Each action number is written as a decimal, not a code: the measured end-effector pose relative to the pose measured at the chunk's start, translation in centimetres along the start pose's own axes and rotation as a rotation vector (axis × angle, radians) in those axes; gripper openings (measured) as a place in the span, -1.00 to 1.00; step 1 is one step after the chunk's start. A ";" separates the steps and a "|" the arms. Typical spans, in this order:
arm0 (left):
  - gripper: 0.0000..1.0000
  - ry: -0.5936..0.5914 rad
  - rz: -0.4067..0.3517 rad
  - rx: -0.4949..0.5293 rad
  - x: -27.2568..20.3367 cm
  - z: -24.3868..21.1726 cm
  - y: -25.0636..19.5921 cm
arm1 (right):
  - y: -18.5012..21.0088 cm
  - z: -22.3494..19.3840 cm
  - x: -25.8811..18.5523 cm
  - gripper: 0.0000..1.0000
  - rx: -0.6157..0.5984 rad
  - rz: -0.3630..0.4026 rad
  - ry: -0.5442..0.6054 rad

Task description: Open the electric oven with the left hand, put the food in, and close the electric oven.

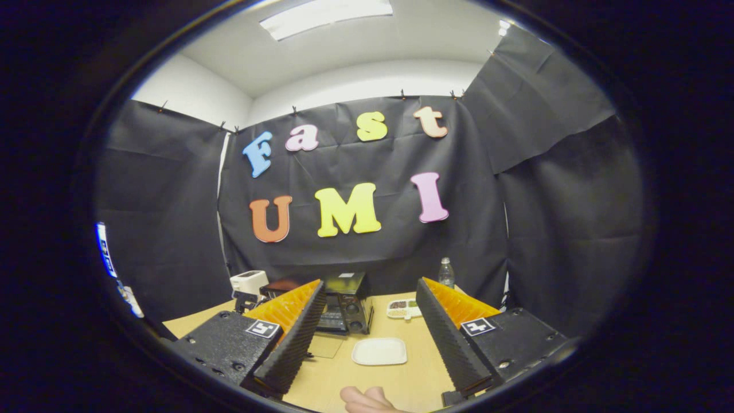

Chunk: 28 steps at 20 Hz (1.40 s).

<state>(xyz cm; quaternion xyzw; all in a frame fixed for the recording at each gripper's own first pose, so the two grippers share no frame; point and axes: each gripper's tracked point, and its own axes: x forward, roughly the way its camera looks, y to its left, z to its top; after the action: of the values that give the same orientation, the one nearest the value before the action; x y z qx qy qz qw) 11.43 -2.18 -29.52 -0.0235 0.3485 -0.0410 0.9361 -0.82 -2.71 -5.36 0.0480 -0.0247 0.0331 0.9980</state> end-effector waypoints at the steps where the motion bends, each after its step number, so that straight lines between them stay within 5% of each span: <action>1: 0.92 0.011 0.010 -0.007 0.3 -0.2 0.1 | 0.4 0.0 0.0 0.93 0.013 0.018 -0.001; 14: 0.91 0.098 0.023 0.002 1.7 -0.6 -0.4 | -0.5 -1.6 0.2 0.92 0.048 0.037 0.021; 28: 0.91 -0.019 0.012 -0.001 -0.4 3.9 -1.1 | -0.5 -2.1 0.5 0.93 0.055 0.044 0.035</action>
<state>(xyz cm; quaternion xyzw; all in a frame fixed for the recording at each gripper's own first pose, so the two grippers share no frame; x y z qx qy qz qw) 13.61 -3.22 -26.21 -0.0222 0.3397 -0.0350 0.9396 -0.19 -3.02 -7.45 0.0742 -0.0073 0.0566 0.9956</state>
